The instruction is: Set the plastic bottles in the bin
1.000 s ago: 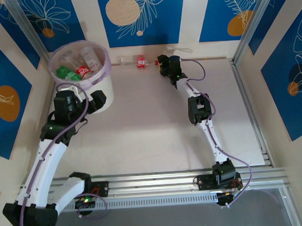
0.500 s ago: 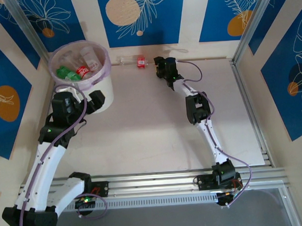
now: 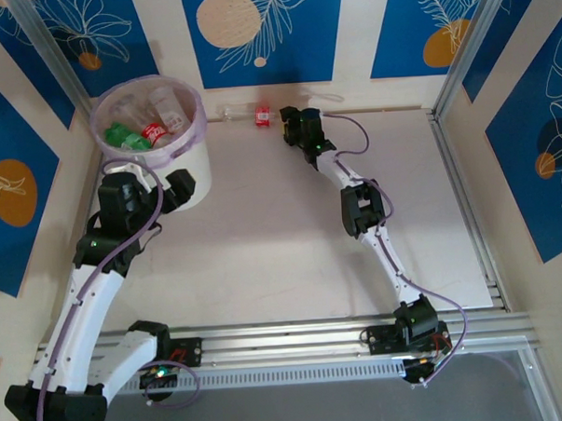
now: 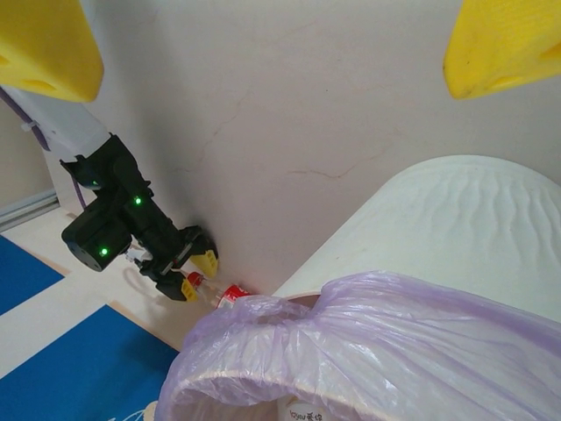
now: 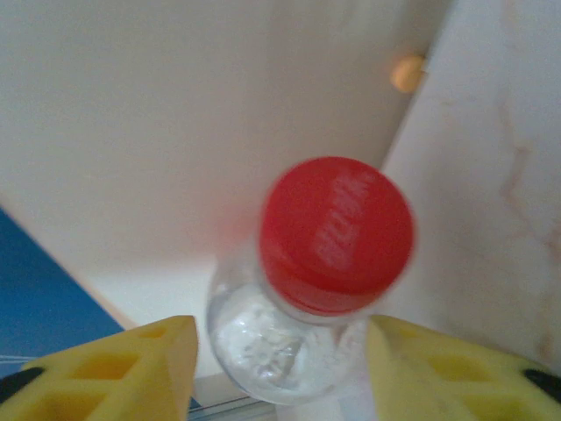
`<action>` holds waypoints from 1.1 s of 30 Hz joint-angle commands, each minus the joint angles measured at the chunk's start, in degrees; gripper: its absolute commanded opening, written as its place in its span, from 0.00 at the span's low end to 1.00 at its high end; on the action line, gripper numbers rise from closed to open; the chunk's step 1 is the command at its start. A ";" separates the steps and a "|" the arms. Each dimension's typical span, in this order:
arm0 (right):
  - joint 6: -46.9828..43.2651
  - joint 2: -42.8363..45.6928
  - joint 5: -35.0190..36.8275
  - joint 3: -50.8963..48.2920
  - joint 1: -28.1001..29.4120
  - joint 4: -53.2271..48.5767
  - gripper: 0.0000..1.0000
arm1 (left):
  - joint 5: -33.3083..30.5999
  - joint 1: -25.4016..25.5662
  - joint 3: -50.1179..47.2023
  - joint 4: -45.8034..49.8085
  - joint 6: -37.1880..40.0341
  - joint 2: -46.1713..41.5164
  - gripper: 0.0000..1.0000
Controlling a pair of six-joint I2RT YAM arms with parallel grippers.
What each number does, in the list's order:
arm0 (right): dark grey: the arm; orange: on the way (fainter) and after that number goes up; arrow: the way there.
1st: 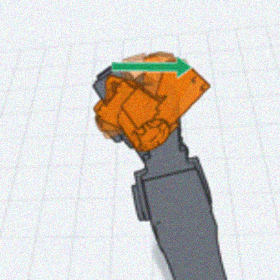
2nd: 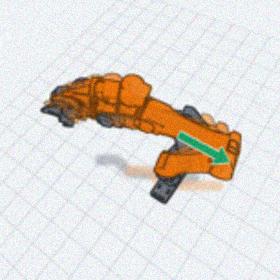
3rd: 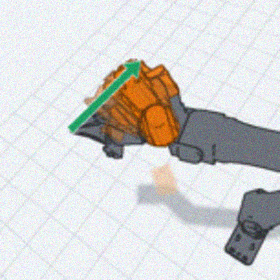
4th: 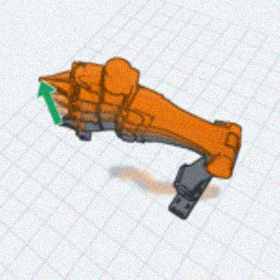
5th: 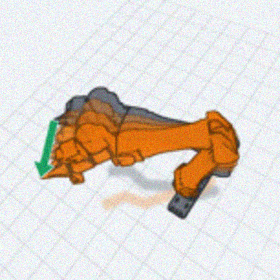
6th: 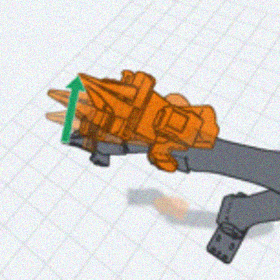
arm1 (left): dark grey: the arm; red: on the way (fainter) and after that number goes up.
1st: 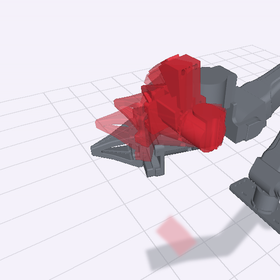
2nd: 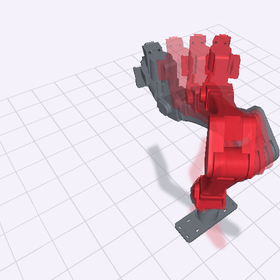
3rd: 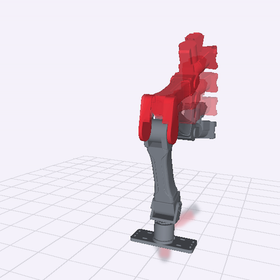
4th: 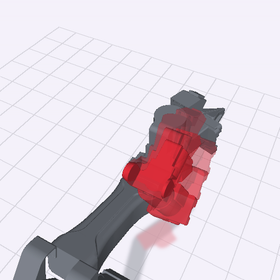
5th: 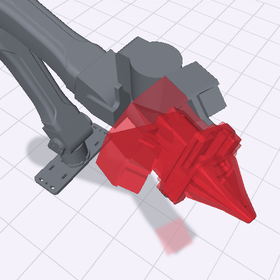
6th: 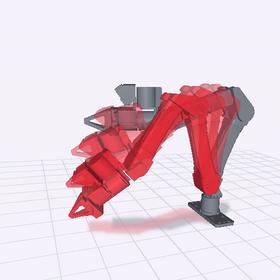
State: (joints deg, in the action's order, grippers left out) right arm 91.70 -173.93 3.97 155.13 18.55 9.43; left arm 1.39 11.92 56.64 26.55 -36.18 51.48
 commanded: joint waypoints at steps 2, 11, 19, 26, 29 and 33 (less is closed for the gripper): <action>1.11 -4.84 -2.89 -2.72 1.93 -10.64 0.46 | -0.34 0.30 -0.48 -1.55 -0.95 -0.16 0.99; 0.64 -4.80 -2.70 -2.68 1.67 -10.65 0.35 | -0.38 0.28 -0.39 -1.54 -0.91 -0.25 0.99; -0.35 -4.67 -2.24 -2.90 1.60 -9.26 0.28 | -0.59 0.30 -0.31 -1.29 -0.58 -0.27 0.99; -1.09 -4.67 -2.41 -2.55 1.52 -8.04 0.34 | -0.34 0.32 -0.17 -1.61 -0.38 0.25 0.99; -1.42 -4.49 -3.17 -2.65 1.49 -8.37 0.43 | 0.48 0.56 0.70 -1.34 1.49 1.05 0.99; -2.05 -3.89 -3.51 -2.61 1.58 -8.46 0.51 | -1.82 4.22 5.16 2.01 7.23 3.38 1.00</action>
State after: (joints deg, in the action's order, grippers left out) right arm 89.82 -174.23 1.89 154.80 18.92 10.68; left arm 0.91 13.47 57.84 27.05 -33.82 53.84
